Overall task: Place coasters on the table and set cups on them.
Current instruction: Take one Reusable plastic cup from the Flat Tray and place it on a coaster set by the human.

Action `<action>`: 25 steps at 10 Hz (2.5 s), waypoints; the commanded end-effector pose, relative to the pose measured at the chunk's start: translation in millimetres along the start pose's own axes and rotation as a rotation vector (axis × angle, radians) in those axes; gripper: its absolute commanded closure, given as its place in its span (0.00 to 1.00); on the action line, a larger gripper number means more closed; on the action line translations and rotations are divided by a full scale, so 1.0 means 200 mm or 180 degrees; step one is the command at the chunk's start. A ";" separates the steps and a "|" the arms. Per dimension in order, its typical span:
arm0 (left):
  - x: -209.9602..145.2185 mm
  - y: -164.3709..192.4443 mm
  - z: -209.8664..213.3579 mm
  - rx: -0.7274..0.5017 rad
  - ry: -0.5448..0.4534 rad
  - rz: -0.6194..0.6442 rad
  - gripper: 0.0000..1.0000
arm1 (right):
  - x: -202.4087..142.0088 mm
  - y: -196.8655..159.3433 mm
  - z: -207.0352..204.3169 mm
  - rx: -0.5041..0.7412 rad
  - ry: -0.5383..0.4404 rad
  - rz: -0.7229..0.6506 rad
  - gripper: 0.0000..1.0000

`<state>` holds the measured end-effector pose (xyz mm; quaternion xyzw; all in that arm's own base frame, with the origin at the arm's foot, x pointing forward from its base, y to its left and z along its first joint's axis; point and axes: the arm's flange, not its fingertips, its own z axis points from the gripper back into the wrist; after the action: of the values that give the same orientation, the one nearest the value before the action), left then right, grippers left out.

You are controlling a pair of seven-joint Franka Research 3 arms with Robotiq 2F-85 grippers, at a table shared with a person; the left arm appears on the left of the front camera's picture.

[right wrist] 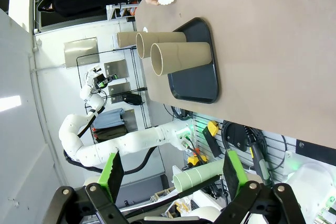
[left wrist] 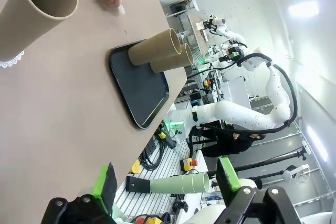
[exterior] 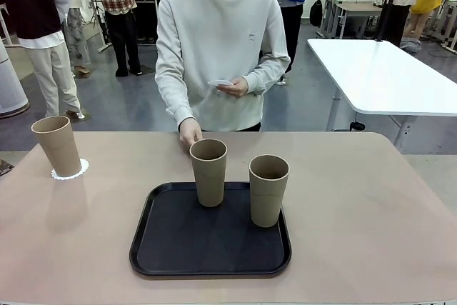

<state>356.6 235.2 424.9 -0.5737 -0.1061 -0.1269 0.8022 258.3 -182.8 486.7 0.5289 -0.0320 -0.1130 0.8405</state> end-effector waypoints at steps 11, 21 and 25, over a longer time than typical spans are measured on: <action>-0.01 -0.02 0.00 -0.0008 -0.0018 0.0014 0.00 | 0.01 0.00 0.00 0.0055 -0.0015 0.0060 0.00; -0.01 -0.02 0.00 -0.0008 -0.0018 0.0014 0.00 | 0.01 0.00 0.00 0.0055 -0.0015 0.0060 0.00; -0.01 -0.02 0.00 -0.0008 -0.0018 0.0014 0.00 | 0.01 0.00 0.00 0.0055 -0.0015 0.0060 0.00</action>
<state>356.7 235.0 424.9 -0.5736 -0.1059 -0.1271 0.8022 258.3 -182.8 486.7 0.5289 -0.0320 -0.1130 0.8405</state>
